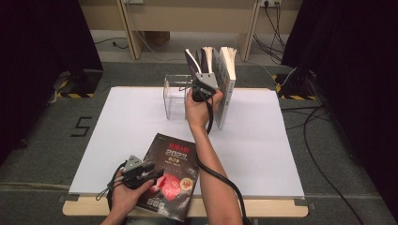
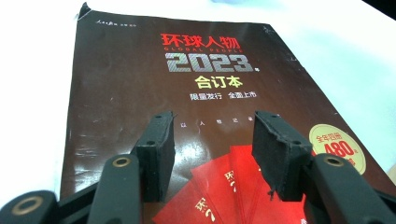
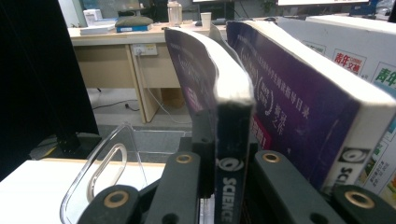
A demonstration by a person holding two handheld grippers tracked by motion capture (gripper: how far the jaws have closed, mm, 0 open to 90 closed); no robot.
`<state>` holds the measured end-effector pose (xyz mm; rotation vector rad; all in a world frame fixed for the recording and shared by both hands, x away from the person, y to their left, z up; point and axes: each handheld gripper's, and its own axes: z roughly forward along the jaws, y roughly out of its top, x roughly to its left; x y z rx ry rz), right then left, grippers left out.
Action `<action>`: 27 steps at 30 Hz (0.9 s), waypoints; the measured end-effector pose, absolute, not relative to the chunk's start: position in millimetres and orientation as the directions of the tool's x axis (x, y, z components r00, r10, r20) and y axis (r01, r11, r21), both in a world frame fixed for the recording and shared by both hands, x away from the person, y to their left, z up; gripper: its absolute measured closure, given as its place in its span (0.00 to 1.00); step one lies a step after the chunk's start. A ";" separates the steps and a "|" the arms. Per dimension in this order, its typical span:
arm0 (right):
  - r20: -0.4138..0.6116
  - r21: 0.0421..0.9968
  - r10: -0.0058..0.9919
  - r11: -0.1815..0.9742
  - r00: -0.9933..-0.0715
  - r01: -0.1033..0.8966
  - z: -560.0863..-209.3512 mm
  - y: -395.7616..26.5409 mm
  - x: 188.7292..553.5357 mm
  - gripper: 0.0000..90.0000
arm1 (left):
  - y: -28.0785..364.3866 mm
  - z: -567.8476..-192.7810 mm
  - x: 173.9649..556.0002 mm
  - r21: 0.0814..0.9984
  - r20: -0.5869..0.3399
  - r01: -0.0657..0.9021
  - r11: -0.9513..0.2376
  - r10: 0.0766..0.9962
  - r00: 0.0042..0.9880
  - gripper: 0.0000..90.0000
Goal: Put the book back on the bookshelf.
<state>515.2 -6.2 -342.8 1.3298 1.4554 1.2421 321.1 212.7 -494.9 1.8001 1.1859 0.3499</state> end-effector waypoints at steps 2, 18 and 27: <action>0.053 0.977 0.989 -0.023 -0.138 0.210 -343.4 -5.6 516.0 0.94 | 212.6 -495.0 321.0 0.811 -0.236 0.574 -0.111 0.836 0.495 0.53; 0.065 0.959 0.986 -0.019 -0.155 0.283 -338.0 -11.5 511.7 0.90 | 211.5 -495.4 320.3 0.810 -0.233 0.574 -0.116 0.835 0.498 0.53; 0.068 0.938 0.986 -0.011 -0.153 0.347 -330.1 -15.0 514.7 0.93 | 211.4 -495.5 320.4 0.811 -0.233 0.574 -0.116 0.835 0.498 0.53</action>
